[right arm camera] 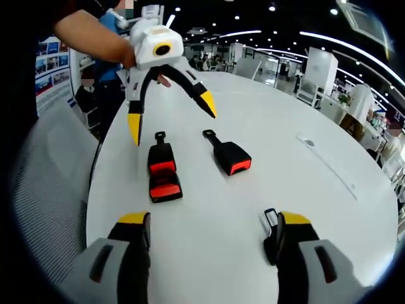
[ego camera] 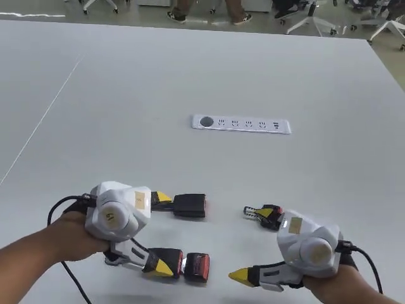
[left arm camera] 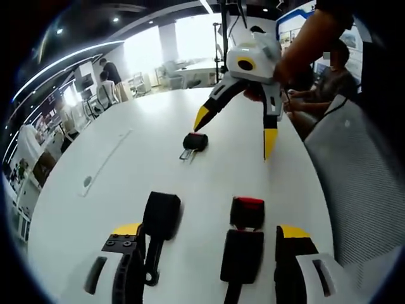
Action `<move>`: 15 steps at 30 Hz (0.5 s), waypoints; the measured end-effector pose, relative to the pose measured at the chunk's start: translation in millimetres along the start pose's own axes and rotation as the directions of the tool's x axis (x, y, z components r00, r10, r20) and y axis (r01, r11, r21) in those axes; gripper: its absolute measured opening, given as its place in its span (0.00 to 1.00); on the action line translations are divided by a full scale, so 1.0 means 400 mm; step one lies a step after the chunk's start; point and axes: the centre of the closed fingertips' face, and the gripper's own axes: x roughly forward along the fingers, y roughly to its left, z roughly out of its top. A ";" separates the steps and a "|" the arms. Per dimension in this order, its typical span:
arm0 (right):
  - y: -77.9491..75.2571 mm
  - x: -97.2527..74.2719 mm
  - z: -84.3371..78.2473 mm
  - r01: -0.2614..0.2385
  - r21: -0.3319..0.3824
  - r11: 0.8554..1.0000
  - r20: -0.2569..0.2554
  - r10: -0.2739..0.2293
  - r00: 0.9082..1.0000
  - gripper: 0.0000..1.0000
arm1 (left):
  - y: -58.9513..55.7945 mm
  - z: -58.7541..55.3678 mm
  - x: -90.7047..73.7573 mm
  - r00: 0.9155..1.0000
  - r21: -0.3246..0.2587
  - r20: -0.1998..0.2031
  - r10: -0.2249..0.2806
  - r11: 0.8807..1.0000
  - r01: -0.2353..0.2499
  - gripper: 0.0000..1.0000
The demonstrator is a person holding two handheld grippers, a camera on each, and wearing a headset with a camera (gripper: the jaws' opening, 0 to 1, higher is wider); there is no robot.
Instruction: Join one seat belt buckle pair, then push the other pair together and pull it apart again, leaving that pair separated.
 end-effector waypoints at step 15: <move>-0.124 -0.015 -0.057 -0.009 0.019 1.000 -0.052 0.010 0.999 0.84 | 0.117 0.024 0.030 0.999 -0.015 0.029 0.017 1.000 -0.017 0.84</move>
